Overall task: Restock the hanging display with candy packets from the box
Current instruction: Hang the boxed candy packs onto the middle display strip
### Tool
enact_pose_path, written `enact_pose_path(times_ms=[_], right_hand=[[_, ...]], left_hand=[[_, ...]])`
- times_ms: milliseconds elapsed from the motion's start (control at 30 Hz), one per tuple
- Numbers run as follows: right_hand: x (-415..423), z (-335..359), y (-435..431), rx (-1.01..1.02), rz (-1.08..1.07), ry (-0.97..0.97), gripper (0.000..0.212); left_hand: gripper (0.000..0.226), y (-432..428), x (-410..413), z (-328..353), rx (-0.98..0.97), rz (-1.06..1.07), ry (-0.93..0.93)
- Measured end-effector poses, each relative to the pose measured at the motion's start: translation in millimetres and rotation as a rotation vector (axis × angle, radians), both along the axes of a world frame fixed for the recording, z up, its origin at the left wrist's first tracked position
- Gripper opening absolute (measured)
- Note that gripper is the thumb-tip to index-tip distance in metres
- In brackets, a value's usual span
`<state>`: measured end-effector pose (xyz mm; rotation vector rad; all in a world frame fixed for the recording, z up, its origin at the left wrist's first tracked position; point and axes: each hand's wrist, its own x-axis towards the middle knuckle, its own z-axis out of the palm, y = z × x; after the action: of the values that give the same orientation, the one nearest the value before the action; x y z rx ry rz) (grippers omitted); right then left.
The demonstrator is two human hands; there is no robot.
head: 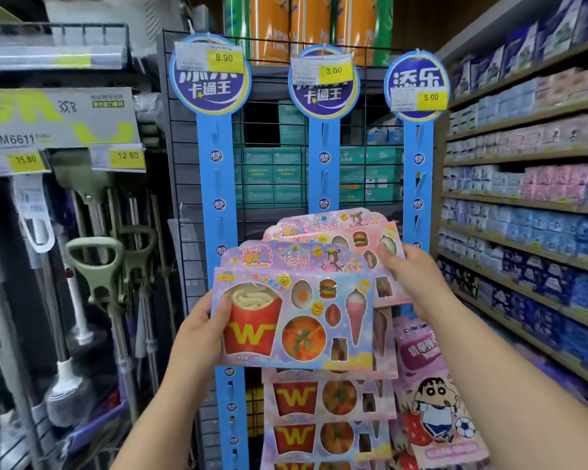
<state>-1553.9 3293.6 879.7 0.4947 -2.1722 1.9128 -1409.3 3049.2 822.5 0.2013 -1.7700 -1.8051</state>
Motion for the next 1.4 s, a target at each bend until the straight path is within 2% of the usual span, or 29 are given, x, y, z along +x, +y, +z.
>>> enact_pose_path(times_ms=[367,733,800,867,933,1000,1067,1133,1267,1400], right_hand=[[4,-4,3,0.060,-0.005,-0.024,0.027],[8,-26,-3,0.155,-0.083,-0.001,0.015],[8,-29,-4,0.210,-0.153,0.021,0.032],[10,-30,-5,0.179,-0.238,0.089,0.051],[18,-27,-6,0.112,-0.252,0.220,0.050],[22,-25,-8,0.098,-0.162,0.333,0.036],[27,-21,-12,0.095,-0.052,0.346,0.029],[27,-15,-15,0.091,-0.006,0.328,0.035],[15,9,-17,0.034,-0.065,0.282,0.053],[-2,40,-17,0.049,-0.095,0.284,0.056]], left_hand=[[0.027,-1,-3,3,-0.002,-0.027,-0.015],[0.029,-1,-8,3,0.007,-0.008,-0.035],[0.029,-1,-10,3,0.005,0.002,-0.044],[0.028,-1,-10,5,0.007,0.008,-0.051],[0.027,0,-11,7,0.009,0.012,-0.052],[0.027,2,-13,13,0.011,0.009,-0.042],[0.028,7,-18,24,0.013,0.000,-0.027],[0.028,14,-24,38,-0.006,-0.020,-0.014],[0.028,26,-43,73,-0.088,-0.012,-0.008],[0.021,28,-60,102,-0.140,0.005,-0.026]])
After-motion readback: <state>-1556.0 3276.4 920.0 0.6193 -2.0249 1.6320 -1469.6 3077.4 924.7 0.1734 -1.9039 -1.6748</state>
